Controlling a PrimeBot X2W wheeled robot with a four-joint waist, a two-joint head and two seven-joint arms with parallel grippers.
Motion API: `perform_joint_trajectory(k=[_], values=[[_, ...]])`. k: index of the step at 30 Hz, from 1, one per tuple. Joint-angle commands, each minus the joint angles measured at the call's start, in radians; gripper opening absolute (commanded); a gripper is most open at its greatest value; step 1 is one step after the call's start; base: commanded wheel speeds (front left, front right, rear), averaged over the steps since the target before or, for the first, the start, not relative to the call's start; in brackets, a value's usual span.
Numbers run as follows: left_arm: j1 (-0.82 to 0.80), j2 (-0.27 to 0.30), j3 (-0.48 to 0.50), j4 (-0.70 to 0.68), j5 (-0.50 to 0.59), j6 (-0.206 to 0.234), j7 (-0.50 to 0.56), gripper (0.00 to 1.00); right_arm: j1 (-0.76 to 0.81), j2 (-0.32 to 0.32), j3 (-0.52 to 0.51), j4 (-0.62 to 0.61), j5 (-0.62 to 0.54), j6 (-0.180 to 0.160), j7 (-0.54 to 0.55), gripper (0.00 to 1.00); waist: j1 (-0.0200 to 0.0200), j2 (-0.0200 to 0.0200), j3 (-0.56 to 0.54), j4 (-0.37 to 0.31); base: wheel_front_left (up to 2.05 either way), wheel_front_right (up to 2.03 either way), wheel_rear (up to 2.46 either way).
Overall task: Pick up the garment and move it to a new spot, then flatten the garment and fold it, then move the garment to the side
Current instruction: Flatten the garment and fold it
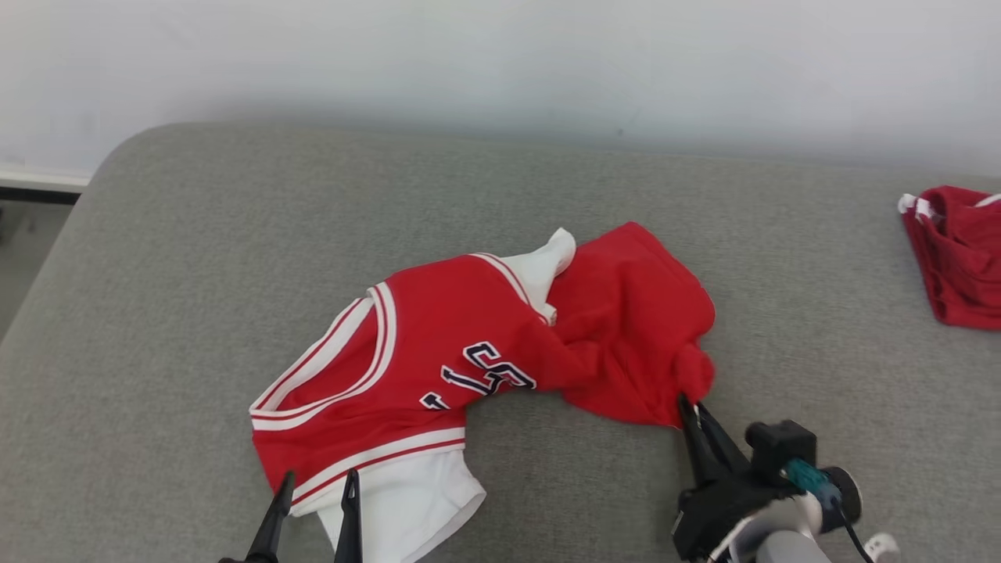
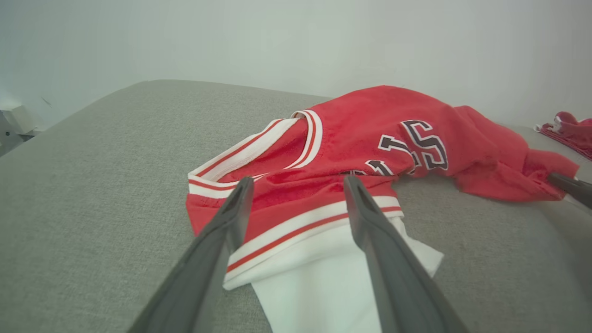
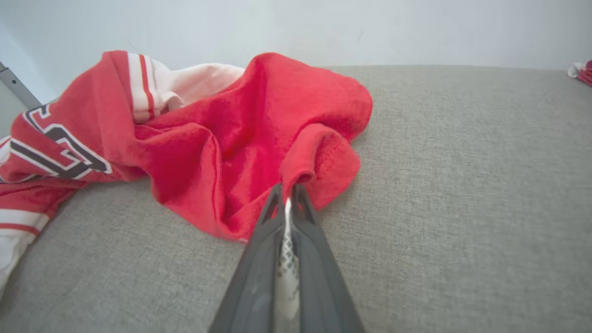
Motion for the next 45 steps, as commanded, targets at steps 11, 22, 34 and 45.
perform_joint_trajectory(k=[11,22,34,45], values=[[-0.008,0.0,-0.013,0.012,0.002,-0.02,-0.003,1.0,0.268,-0.023,-0.096,-0.266,-0.097,-0.003,0.034,0.0,0.0,-0.0001,-0.022,-0.09,0.0,0.0,0.0],[0.007,-0.001,0.004,0.029,0.007,-0.028,-0.003,1.0,0.357,-0.005,-0.099,-0.438,-0.057,-0.003,0.095,1.0,0.0,-0.0001,-0.024,-0.099,0.0,0.0,0.0],[-0.009,-0.001,0.005,0.029,0.005,-0.028,-0.003,1.0,0.207,-0.13,-0.126,-0.389,-0.03,-0.003,0.147,1.0,0.0,-0.0001,-0.016,-0.086,0.0,0.0,0.0],[0.002,-0.001,0.007,0.024,-0.006,-0.015,-0.003,1.0,0.13,-0.162,-0.054,-0.215,0.0,-0.003,0.082,1.0,0.0,-0.0001,-0.016,-0.056,0.0,0.0,0.0]])
